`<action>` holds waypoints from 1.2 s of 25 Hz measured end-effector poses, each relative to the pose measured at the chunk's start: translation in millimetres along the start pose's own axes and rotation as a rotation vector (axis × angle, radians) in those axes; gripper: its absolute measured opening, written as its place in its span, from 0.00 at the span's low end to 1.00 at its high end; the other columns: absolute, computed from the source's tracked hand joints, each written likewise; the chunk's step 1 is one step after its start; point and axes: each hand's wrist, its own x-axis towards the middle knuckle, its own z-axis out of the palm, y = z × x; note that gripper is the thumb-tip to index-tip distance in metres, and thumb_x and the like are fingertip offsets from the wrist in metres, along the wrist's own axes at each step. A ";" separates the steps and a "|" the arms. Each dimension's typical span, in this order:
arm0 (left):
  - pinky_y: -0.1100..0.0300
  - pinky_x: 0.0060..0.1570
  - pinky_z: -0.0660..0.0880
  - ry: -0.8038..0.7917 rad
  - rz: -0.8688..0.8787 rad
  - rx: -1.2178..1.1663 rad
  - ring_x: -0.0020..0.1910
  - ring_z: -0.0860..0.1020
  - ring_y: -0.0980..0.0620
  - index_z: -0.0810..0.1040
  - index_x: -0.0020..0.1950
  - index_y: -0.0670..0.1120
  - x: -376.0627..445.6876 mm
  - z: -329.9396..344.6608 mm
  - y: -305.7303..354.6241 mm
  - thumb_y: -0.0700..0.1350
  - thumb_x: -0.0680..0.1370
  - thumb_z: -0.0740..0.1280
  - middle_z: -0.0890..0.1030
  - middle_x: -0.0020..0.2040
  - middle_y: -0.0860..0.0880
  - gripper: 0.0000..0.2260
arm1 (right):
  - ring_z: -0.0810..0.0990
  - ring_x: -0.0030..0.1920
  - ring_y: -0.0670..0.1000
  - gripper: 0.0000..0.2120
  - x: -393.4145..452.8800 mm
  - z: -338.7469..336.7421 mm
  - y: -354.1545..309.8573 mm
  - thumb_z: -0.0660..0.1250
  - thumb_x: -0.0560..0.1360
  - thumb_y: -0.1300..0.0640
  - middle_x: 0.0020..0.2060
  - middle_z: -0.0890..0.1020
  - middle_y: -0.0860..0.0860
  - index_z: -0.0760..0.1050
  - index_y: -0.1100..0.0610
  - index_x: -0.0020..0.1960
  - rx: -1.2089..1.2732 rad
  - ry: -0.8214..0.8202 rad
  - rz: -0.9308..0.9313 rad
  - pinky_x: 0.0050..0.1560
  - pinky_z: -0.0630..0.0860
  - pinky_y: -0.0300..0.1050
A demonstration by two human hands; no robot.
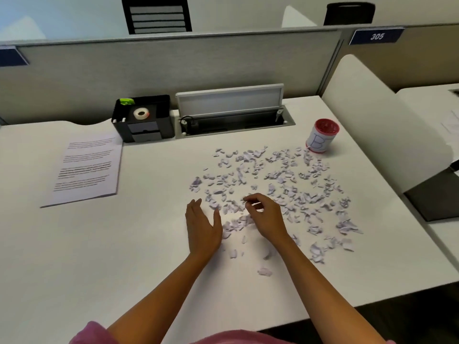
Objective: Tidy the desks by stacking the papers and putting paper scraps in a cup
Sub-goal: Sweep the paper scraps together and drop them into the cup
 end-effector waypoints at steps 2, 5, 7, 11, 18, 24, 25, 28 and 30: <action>0.46 0.73 0.63 0.005 0.050 -0.005 0.75 0.62 0.47 0.61 0.76 0.45 -0.9 25.8 19.9 0.53 0.80 0.63 0.63 0.76 0.46 0.27 | 0.81 0.45 0.42 0.06 17.4 -35.8 15.8 0.67 0.78 0.59 0.48 0.83 0.45 0.82 0.52 0.52 -0.031 0.033 -0.005 0.43 0.77 0.32; 0.46 0.73 0.62 -0.013 0.099 -0.017 0.76 0.61 0.46 0.61 0.75 0.46 -4.5 59.6 45.3 0.50 0.79 0.65 0.63 0.76 0.46 0.27 | 0.80 0.47 0.43 0.07 45.4 -83.0 38.6 0.68 0.78 0.61 0.50 0.83 0.48 0.81 0.55 0.55 -0.096 0.076 -0.031 0.48 0.79 0.36; 0.47 0.75 0.60 -0.031 0.104 -0.006 0.77 0.58 0.47 0.61 0.76 0.46 -5.5 74.0 57.9 0.50 0.79 0.66 0.60 0.78 0.47 0.28 | 0.80 0.52 0.47 0.10 68.0 -108.1 54.1 0.68 0.77 0.62 0.54 0.81 0.50 0.79 0.56 0.58 -0.162 0.131 -0.033 0.55 0.80 0.44; 0.51 0.76 0.57 -0.011 0.145 0.034 0.77 0.58 0.48 0.61 0.76 0.46 14.4 88.0 72.8 0.49 0.79 0.66 0.61 0.78 0.47 0.28 | 0.73 0.66 0.58 0.21 125.2 -146.6 82.7 0.70 0.76 0.58 0.67 0.72 0.58 0.72 0.60 0.68 -0.343 0.257 0.090 0.67 0.71 0.52; 0.48 0.75 0.60 -0.012 0.110 0.056 0.76 0.61 0.47 0.63 0.75 0.47 56.8 106.3 85.0 0.49 0.78 0.68 0.63 0.77 0.47 0.27 | 0.49 0.79 0.58 0.35 168.4 -152.1 101.4 0.64 0.80 0.49 0.79 0.50 0.59 0.53 0.62 0.79 -0.417 0.126 0.239 0.78 0.53 0.52; 0.50 0.72 0.63 -0.059 0.208 0.108 0.73 0.65 0.46 0.68 0.71 0.45 81.7 118.9 88.1 0.45 0.76 0.69 0.67 0.74 0.46 0.24 | 0.56 0.78 0.55 0.29 165.7 -112.7 84.0 0.64 0.80 0.48 0.77 0.60 0.55 0.62 0.58 0.76 -0.410 0.009 0.016 0.76 0.55 0.47; 0.51 0.72 0.64 -0.059 0.227 0.111 0.73 0.65 0.46 0.68 0.71 0.45 86.1 119.4 91.1 0.45 0.76 0.69 0.67 0.74 0.46 0.24 | 0.55 0.78 0.55 0.28 169.4 -110.8 79.4 0.63 0.80 0.48 0.77 0.60 0.55 0.62 0.58 0.76 -0.433 0.045 -0.003 0.76 0.54 0.48; 0.50 0.72 0.64 -0.068 0.292 0.155 0.73 0.65 0.47 0.68 0.70 0.46 109.3 124.6 101.1 0.48 0.77 0.69 0.66 0.75 0.47 0.23 | 0.50 0.79 0.57 0.29 191.2 -111.7 75.3 0.63 0.80 0.46 0.79 0.56 0.56 0.61 0.57 0.76 -0.516 0.098 -0.010 0.76 0.53 0.50; 0.49 0.72 0.64 -0.111 0.314 0.217 0.74 0.63 0.47 0.67 0.72 0.48 129.7 131.8 108.9 0.52 0.77 0.67 0.64 0.76 0.48 0.25 | 0.47 0.79 0.58 0.32 204.7 -113.1 78.2 0.60 0.80 0.42 0.79 0.52 0.57 0.59 0.57 0.77 -0.577 0.064 0.035 0.77 0.53 0.53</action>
